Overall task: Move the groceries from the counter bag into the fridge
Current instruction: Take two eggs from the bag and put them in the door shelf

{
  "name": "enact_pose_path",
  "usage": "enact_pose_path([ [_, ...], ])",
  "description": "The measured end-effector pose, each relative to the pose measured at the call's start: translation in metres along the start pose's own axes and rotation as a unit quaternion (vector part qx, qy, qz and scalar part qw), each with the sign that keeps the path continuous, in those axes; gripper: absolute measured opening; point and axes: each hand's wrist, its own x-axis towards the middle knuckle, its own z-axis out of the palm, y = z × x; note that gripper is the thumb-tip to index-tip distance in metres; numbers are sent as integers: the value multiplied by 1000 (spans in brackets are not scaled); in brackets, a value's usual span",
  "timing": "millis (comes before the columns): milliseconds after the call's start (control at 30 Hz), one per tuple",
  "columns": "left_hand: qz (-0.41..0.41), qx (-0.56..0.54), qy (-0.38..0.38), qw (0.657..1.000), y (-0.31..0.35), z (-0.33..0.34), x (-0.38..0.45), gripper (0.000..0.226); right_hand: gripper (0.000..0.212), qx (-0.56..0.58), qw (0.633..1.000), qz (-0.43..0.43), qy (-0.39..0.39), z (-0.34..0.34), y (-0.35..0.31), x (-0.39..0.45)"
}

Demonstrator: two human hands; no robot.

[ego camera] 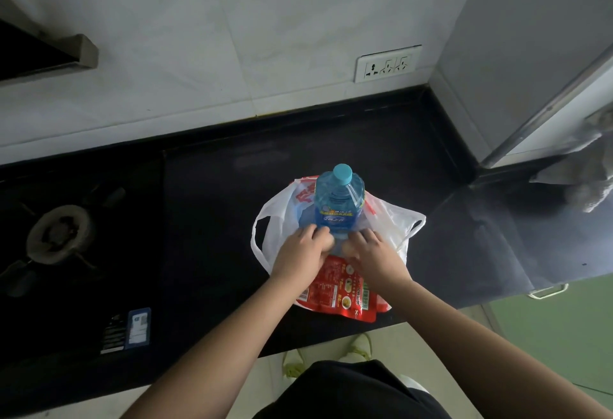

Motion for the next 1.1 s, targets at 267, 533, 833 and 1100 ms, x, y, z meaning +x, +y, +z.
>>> enact_pose_path([
  [267, -133, -286, -49, 948, 0, -58, -21, 37, 42, 211, 974, 69, 53, -33, -21, -48],
  [533, -240, -574, -70, 780, -12, -87, -70, 46, 33, 572, 802, 173, 1, -59, -60, -92],
  [833, -204, -733, -69, 646, -26, -123, -104, 42, 60, 810, 552, 198, 17, -51, -100, -108],
  [1100, -141, -808, -97, 563, -34, -150, -125, 59, 45, 863, 480, 157, 8, -58, -136, -114],
])
